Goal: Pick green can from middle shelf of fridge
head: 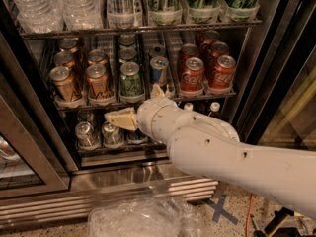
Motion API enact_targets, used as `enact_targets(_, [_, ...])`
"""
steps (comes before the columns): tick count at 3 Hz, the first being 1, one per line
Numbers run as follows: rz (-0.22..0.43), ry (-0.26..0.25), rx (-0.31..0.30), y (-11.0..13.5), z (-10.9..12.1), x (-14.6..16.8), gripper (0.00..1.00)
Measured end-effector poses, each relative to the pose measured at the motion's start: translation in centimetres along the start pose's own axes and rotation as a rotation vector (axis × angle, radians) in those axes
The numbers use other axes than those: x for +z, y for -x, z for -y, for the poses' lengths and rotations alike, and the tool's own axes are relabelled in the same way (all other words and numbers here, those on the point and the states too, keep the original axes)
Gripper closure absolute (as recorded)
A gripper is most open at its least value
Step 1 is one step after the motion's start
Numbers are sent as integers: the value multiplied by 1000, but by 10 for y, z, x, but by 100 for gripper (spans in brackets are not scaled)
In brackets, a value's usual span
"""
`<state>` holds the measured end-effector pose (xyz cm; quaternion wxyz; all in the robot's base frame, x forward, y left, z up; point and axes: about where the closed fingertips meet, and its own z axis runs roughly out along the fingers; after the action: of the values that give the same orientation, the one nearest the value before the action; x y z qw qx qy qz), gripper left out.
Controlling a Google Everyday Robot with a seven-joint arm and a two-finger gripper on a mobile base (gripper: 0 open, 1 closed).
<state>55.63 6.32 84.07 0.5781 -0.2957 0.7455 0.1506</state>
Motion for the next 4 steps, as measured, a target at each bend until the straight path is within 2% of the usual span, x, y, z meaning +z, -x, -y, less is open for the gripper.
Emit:
enact_targets(1, [15,3,-9,0,-7,7,27])
enact_targets(3, [22,-27,-10,-5,-5,19,25])
enact_targets(4, [32,-61,-5,-3,5,25,25])
